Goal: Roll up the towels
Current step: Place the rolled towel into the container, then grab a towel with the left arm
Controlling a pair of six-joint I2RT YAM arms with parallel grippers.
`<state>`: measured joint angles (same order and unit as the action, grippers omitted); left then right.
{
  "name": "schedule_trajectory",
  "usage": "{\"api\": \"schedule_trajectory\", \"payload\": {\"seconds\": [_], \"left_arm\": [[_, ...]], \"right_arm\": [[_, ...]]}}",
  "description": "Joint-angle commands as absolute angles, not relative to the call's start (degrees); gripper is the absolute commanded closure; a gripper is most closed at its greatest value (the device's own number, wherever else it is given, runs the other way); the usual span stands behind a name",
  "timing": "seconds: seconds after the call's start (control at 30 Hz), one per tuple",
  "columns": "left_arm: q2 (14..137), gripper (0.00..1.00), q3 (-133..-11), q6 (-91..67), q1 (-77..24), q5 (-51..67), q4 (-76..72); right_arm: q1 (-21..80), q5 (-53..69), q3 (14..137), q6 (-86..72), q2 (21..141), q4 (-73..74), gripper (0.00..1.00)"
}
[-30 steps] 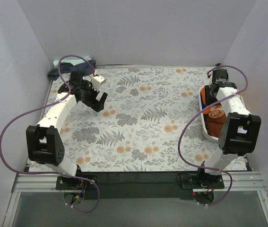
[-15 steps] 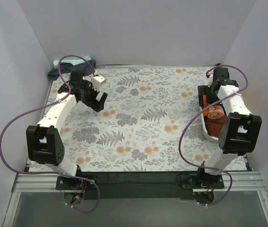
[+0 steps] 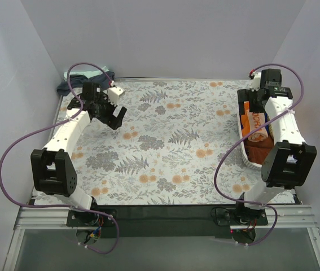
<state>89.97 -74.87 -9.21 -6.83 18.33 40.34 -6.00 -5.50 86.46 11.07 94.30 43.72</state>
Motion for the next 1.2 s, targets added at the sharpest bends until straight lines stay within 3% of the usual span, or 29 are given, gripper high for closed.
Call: {"api": "schedule_trajectory", "payload": {"seconds": [0.0, 0.13, 0.47, 0.97, 1.07, 1.17], "left_arm": [[91.83, 0.02, -81.54, -7.47, -5.63, 13.99, 35.42], [102.28, 0.02, -96.45, -8.78, -2.21, 11.25, 34.81], [129.97, 0.15, -124.60, -16.96, 9.13, 11.43, 33.40], [144.14, 0.21, -127.52, -19.50, 11.86, 19.07, 24.79], [145.89, 0.35, -128.32, -20.21, 11.78, 19.51, 24.35], [146.51, 0.57, -129.72, -20.83, 11.78, 19.51, 24.08]], "right_arm": [[-5.89, -3.69, 92.02, 13.01, 89.57, 43.16, 0.02], [-5.89, 2.95, 93.25, 14.06, 87.02, 43.15, 0.02], [-5.89, 15.37, 89.91, 17.49, 80.16, 43.42, 0.02], [-5.89, 17.14, 89.29, 19.68, 77.87, 46.14, 0.02], [-5.89, 17.14, 90.26, 20.39, 77.43, 46.76, 0.02], [-5.89, 16.61, 90.88, 21.00, 76.82, 47.11, 0.02]]}}
